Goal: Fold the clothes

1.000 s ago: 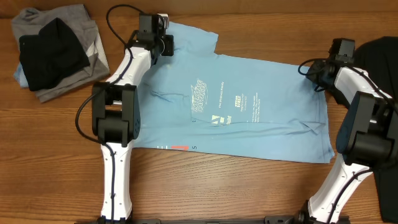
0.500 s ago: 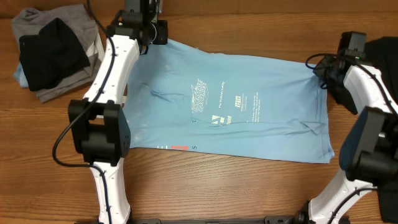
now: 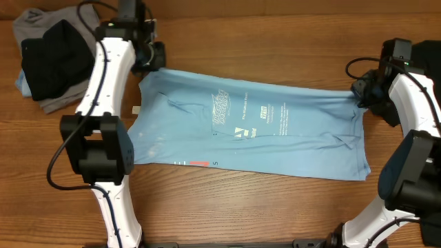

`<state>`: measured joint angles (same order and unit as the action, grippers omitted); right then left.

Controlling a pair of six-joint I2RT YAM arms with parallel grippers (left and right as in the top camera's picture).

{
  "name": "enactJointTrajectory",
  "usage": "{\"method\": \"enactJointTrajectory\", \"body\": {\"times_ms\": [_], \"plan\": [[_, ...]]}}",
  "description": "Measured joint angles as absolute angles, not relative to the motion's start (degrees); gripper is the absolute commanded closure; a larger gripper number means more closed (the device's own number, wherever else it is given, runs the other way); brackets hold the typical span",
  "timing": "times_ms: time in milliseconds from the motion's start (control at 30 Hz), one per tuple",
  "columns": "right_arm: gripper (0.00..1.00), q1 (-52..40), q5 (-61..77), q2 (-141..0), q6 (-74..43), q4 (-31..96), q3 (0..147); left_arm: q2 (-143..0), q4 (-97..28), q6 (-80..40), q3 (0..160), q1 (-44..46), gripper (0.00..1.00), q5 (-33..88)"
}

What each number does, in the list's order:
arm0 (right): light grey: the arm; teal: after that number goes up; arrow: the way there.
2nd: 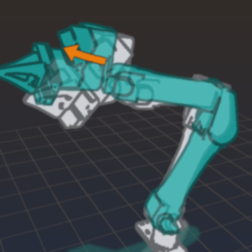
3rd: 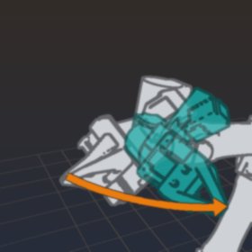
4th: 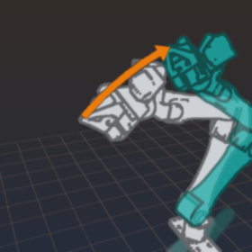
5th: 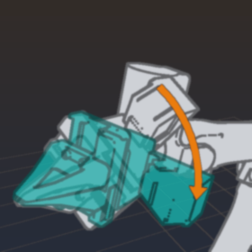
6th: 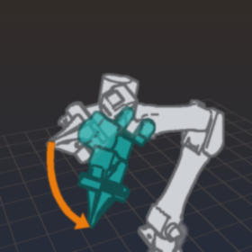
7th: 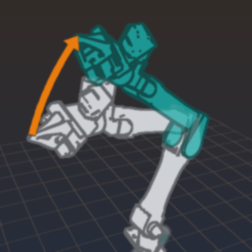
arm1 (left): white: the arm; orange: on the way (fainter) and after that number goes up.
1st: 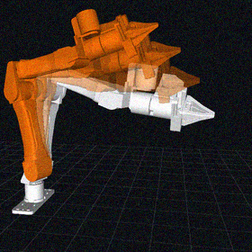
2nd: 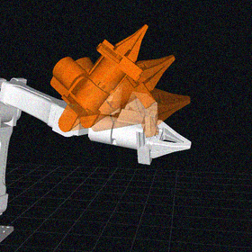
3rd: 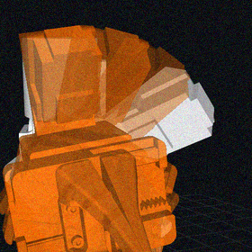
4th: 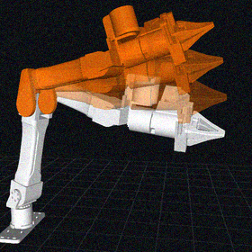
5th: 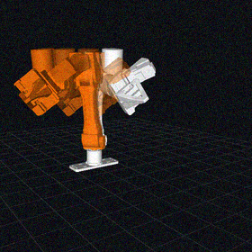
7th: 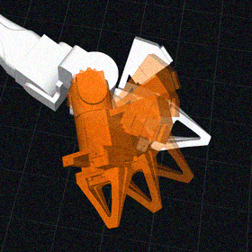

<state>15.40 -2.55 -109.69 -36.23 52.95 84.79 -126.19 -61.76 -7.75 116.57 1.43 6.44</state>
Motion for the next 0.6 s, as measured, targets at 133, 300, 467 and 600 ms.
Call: {"method": "enactJointTrajectory", "body": {"times_ms": [133, 300, 467, 600], "plan": [[0.96, 16.16, -0.4, -109.65, -37.08, 55.64, 84.79, -126.19, -65.04, -7.7, 116.57, -0.99, 0.96, 8.6], [0.96, 16.21, 0.45, -109.1, -37.12, 60.18, 84.79, -126.19, -70.67, -6.24, 116.57, -2.31, 0.96, 11.94], [0.96, 16.23, 0.64, -106.78, -37.26, 62.39, 84.79, -126.19, -74.54, -5.34, 116.55, -2.28, 0.96, 12.75], [0.96, 16.47, 0.56, -101.51, -37.26, 65.65, 84.79, -126.19, -78.13, -4.84, 116.55, -2.31, 0.96, 12.93]]}}
